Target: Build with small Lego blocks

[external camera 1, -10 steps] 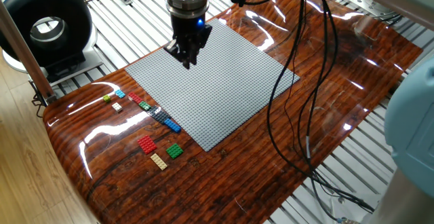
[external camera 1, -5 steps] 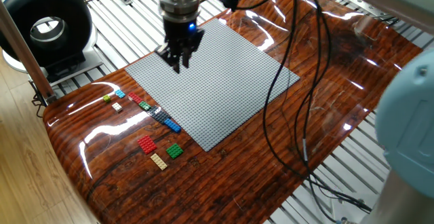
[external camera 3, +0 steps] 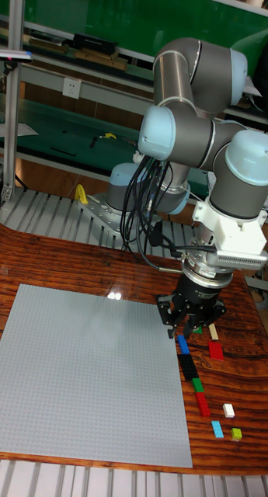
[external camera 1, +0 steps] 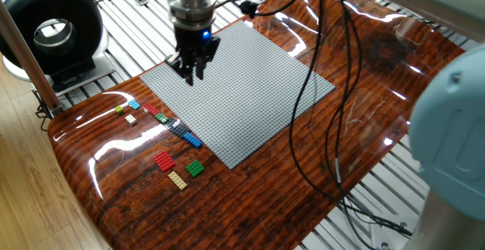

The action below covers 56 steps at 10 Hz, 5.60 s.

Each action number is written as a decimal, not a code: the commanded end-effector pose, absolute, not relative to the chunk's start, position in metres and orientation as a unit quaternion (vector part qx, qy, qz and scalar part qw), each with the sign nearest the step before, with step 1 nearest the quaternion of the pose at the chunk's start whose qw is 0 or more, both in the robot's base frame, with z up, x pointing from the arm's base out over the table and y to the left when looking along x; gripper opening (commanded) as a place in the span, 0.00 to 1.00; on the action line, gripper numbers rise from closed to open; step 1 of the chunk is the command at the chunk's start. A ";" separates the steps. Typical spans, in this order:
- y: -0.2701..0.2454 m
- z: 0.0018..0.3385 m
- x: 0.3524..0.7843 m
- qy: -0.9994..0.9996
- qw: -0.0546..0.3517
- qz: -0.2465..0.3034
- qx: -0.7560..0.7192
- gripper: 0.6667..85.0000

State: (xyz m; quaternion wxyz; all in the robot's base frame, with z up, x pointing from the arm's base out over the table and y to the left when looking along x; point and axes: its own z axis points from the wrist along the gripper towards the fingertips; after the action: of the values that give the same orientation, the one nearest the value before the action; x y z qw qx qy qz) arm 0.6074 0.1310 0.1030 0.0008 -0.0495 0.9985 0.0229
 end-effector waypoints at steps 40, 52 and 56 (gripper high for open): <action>0.173 0.046 0.592 0.998 -0.001 0.017 -0.056 0.61; 0.197 0.027 0.603 0.994 0.008 0.037 -0.099 0.62; 0.191 0.019 0.607 0.995 0.011 0.025 -0.096 0.62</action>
State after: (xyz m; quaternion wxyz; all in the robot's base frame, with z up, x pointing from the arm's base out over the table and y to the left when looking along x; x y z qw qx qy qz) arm 0.6046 0.1912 0.0225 0.0101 -0.0974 0.9949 0.0227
